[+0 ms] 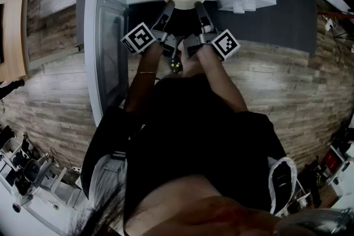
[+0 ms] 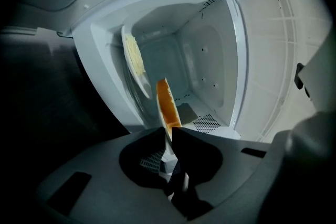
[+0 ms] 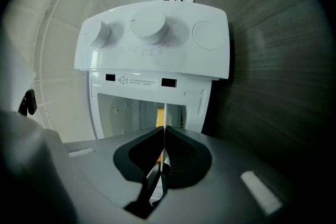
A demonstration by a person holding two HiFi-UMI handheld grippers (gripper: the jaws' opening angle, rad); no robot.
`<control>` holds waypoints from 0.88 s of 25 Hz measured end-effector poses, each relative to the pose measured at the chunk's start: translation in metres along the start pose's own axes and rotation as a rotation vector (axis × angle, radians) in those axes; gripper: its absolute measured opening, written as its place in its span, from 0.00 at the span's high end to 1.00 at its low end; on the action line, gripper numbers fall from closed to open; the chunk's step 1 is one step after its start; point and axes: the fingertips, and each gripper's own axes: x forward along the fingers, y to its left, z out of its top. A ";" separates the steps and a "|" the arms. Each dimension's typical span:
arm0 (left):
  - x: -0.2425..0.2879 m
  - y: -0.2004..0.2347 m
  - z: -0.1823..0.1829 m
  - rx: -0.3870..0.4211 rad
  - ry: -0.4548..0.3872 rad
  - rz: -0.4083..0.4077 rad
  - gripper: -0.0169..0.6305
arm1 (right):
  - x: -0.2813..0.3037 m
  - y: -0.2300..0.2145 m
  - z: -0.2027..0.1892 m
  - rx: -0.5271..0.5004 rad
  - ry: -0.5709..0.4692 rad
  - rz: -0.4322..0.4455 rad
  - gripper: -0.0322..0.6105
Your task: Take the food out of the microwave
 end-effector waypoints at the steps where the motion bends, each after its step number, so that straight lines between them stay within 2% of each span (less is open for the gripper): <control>1: 0.000 0.000 0.000 0.000 0.000 0.001 0.91 | 0.000 0.000 0.000 0.000 -0.001 0.000 0.94; 16: -0.006 -0.005 -0.010 0.001 0.008 0.001 0.92 | -0.012 -0.001 0.001 0.004 -0.011 -0.005 0.95; 22: -0.037 -0.022 -0.019 0.010 0.005 -0.017 0.92 | -0.040 0.014 -0.017 -0.005 -0.020 0.009 0.95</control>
